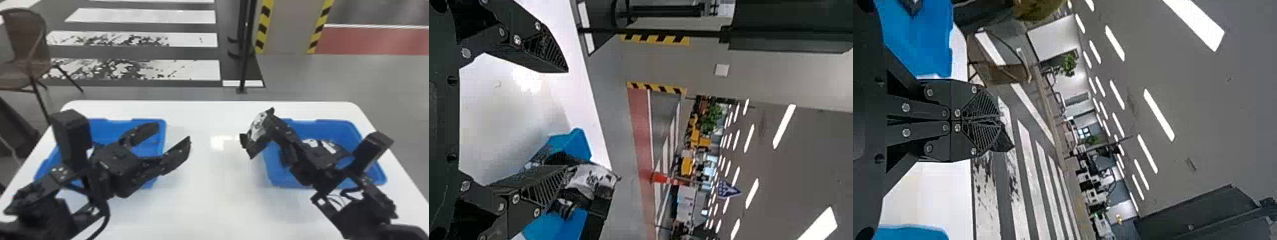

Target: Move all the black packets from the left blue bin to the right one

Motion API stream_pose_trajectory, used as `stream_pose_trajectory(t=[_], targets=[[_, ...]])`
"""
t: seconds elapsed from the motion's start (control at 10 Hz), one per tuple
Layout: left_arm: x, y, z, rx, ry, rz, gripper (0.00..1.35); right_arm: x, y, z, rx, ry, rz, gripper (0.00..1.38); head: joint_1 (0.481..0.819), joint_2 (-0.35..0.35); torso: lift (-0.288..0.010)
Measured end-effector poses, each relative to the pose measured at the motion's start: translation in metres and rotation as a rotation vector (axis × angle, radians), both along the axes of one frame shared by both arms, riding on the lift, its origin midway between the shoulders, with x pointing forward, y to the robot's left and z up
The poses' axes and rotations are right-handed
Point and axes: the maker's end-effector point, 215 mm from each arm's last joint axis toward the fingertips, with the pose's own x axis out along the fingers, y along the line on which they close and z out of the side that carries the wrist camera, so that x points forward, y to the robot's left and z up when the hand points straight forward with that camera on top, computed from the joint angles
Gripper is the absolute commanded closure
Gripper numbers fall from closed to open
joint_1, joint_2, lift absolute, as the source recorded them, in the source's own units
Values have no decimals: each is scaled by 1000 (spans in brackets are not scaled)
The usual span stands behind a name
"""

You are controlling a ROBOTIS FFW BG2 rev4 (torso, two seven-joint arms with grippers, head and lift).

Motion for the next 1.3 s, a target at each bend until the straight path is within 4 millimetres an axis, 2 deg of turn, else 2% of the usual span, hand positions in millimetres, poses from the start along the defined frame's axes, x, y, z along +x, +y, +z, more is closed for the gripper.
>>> stream_pose_trajectory(t=[0.2, 0.3, 0.4, 0.5, 0.6, 0.7, 0.9, 1.0, 1.1, 1.3], targets=[[-17, 52, 8, 14, -11, 125, 148, 26, -66, -23, -113, 23, -121, 1279, 695, -34, -140], [-25, 70, 10, 24, -8, 168, 148, 34, -102, -37, -164, 44, -186, 1279, 695, -57, -140], [-32, 86, 12, 36, -6, 204, 148, 40, -136, -49, -214, 64, -245, 1046, 695, -81, -140], [-38, 101, 13, 50, -6, 238, 150, 43, -159, -61, -244, 89, -284, 469, 695, -88, -140], [-42, 115, 13, 65, -4, 268, 148, 41, -171, -71, -254, 108, -301, 76, 695, -93, -140], [-43, 127, 13, 78, -2, 292, 150, 35, -174, -74, -264, 106, -309, 78, 695, -85, -140], [-45, 147, 11, 100, 5, 333, 150, 5, -170, -45, -340, 28, -353, 183, 695, -55, -140], [-44, 156, 11, 110, 6, 355, 150, -17, -162, -31, -367, -3, -363, 186, 695, -44, -140], [-44, 168, 7, 127, 14, 384, 150, -38, -151, -23, -371, -16, -361, 188, 695, -3, -140], [-37, 205, -9, 193, 48, 458, 150, -73, -130, -11, -358, -16, -337, 190, 695, 69, -140]])
